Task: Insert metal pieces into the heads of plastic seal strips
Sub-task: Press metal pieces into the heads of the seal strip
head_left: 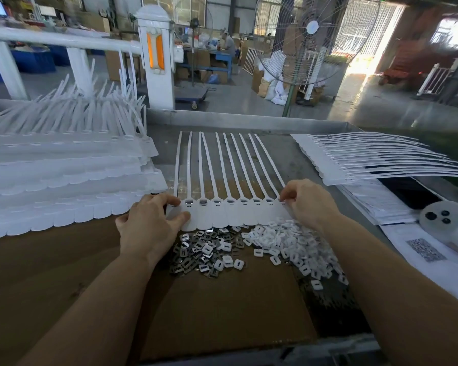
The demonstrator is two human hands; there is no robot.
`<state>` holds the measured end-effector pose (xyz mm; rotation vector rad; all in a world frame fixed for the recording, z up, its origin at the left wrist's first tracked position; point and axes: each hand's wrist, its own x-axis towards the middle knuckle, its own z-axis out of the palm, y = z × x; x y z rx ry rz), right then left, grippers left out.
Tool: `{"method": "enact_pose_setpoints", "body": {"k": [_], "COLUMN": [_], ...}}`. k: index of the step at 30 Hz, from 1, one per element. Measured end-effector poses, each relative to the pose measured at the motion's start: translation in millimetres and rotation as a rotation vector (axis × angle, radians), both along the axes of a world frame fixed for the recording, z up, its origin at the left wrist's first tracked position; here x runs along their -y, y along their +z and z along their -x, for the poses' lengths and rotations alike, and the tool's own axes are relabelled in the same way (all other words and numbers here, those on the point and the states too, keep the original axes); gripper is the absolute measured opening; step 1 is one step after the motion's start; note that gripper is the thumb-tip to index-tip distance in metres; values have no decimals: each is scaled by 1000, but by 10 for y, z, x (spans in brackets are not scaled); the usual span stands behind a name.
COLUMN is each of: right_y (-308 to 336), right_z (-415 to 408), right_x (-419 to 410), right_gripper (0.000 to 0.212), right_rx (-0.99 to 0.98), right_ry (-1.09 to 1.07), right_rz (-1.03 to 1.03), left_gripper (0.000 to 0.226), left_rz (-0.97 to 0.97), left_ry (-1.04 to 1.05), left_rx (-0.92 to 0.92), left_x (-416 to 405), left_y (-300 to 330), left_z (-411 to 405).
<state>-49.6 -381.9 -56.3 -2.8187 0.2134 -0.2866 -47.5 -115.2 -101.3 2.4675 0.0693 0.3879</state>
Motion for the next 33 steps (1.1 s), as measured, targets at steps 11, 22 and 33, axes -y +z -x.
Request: {"method": "enact_pose_setpoints", "body": {"k": [11, 22, 33], "right_y": [-21, -149, -100], "right_z": [-66, -66, -62], "right_x": [-57, -10, -6], "right_gripper": [20, 22, 19], "right_rx": [-7, 72, 108], "right_ry": [-7, 44, 34], "right_rz": [136, 354, 232], "left_gripper": [25, 23, 23], "left_rz": [3, -1, -3], "left_ry": [-6, -6, 1], "left_rx": [1, -8, -17], "left_x": [-5, -3, -4], "left_y": [10, 13, 19], "left_z": [10, 14, 5]}}
